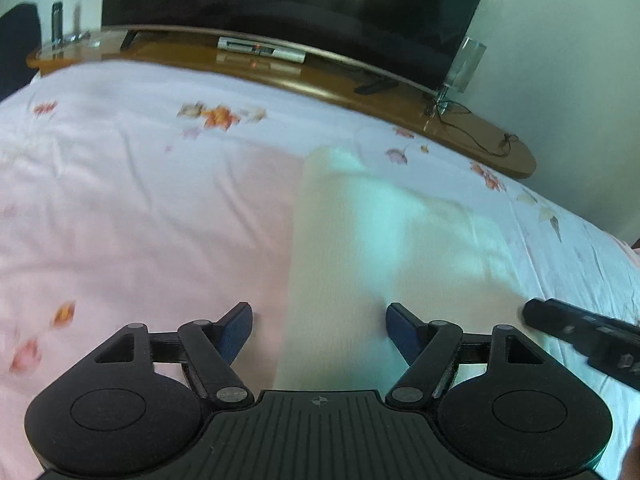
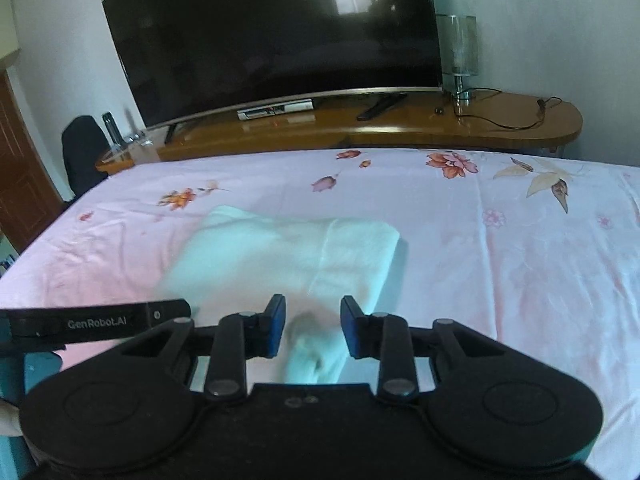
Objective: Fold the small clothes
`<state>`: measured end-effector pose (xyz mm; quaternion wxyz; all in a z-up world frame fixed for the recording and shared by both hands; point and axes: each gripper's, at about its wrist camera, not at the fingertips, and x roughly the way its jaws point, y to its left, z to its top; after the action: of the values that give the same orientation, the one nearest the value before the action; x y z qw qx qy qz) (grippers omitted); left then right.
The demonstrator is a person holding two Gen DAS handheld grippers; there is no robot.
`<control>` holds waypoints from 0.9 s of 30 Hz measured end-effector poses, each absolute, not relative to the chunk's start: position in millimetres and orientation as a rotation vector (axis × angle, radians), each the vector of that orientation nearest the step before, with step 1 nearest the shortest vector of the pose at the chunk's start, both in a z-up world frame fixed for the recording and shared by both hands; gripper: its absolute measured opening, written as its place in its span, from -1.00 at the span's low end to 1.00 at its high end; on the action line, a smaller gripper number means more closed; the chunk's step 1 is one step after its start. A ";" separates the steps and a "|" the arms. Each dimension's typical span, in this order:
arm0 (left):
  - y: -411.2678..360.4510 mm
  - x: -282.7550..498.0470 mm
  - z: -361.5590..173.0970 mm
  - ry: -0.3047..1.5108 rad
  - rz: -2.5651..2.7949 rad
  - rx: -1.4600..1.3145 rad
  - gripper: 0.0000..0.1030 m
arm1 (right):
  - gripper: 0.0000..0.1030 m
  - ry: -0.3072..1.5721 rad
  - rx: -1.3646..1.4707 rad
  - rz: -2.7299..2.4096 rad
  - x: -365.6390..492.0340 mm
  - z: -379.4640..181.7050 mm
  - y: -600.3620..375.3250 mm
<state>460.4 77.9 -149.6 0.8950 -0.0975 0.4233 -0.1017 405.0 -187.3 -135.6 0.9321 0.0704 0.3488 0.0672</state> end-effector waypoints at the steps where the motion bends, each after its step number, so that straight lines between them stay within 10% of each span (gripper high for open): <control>1: 78.5 456.7 -152.7 0.882 -0.213 -0.203 0.43 | -0.40 0.732 0.130 0.131 403.6 -141.0 -185.5; 12: 70.5 447.0 -141.2 0.884 -0.159 -0.182 0.44 | -0.15 0.772 0.170 0.159 393.8 -142.7 -195.2; 16: 69.1 437.9 -124.0 0.847 -0.127 -0.171 1.00 | 0.24 0.772 0.181 0.189 377.3 -140.2 -205.4; 27: 62.1 394.3 -108.7 0.851 -0.144 -0.093 1.00 | 0.50 0.820 0.233 0.130 326.4 -138.2 -212.9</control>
<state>394.3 62.1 -108.7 0.9073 -0.0451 0.4123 -0.0697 326.4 -212.9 -138.2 0.9085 0.1127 0.3974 0.0630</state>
